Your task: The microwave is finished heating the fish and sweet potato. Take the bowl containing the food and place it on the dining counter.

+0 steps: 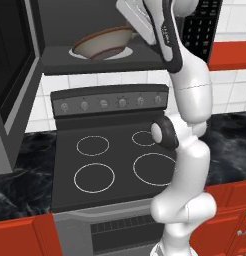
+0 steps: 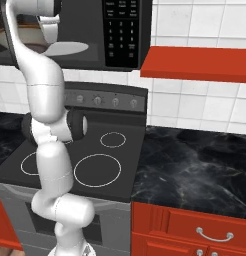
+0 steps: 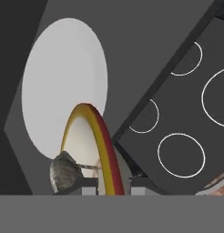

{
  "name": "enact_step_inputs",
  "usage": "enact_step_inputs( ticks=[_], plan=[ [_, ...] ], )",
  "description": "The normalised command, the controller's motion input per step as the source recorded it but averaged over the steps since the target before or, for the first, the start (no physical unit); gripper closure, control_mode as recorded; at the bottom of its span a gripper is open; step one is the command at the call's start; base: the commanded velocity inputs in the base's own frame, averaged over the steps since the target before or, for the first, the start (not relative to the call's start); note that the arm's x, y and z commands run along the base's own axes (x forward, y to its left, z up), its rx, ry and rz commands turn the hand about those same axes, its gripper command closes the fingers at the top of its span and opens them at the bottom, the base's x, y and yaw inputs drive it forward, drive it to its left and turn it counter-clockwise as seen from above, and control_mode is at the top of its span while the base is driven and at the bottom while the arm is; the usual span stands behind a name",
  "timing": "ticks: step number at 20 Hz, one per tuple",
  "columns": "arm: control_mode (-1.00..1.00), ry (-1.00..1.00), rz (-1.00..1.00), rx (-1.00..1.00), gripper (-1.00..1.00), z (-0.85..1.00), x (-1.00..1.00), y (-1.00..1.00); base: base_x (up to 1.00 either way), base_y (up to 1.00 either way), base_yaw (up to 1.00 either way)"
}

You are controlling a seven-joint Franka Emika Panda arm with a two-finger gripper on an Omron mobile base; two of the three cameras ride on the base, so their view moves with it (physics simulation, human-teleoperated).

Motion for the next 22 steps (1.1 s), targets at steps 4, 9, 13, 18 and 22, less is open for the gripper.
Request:
enact_step_inputs(
  ticks=[4, 9, 13, 18, 22],
  plan=[
    [-1.0, -0.23, 0.0, 0.02, 1.0, -0.64, -1.0, -0.61, 0.0, 0.0, 0.0],
    [-1.0, -0.29, 0.01, 0.09, 1.0, -0.72, -1.0, -0.72, 0.0, 0.0, 0.0],
    [-1.0, -0.35, 0.04, 0.17, 1.0, -0.86, -1.0, -0.67, 0.0, 0.0, 0.0],
    [-1.0, -0.5, 0.0, 0.21, 1.0, -1.0, -1.0, -0.44, 0.0, 0.0, 0.0],
    [-1.0, -0.77, 0.0, 0.29, 1.0, -0.81, -1.0, -0.08, 0.0, 0.0, 0.0]
  ],
)
